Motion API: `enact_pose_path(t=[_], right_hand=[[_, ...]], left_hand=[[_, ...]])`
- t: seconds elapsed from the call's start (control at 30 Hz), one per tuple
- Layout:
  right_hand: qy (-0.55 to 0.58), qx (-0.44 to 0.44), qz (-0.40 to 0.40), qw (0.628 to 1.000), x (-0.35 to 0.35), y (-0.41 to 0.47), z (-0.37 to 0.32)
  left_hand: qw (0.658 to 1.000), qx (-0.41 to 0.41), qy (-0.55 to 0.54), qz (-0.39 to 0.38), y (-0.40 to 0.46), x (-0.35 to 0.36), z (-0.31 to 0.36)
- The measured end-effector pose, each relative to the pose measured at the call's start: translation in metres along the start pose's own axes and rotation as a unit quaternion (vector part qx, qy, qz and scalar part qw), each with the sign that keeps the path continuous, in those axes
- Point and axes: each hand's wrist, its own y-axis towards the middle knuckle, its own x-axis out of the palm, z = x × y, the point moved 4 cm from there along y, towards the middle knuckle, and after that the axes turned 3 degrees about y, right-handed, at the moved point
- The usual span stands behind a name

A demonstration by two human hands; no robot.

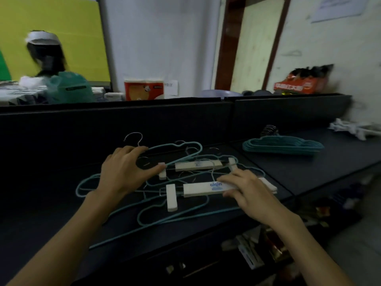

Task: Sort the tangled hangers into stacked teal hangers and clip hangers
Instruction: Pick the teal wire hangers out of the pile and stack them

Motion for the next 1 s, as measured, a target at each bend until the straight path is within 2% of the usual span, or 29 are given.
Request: enact_pose_path(t=[0.23,0.43,0.67,1.0], right_hand=[[-0.047,0.13,0.058,0.989,-0.028,-0.091,0.024],[-0.076,0.188,0.107,0.973,-0.055,-0.151,0.048],[-0.072,0.182,0.122,0.973,-0.076,-0.174,0.1],[-0.098,0.124,0.16,0.974,-0.139,-0.193,0.206]], left_hand=[[0.991,0.111,-0.064,-0.041,-0.005,0.027,0.072],[0.981,0.17,-0.076,-0.056,-0.011,0.04,0.138],[0.979,0.18,-0.08,-0.047,-0.007,0.061,0.2],[0.989,0.132,-0.047,-0.04,0.01,0.103,0.3]])
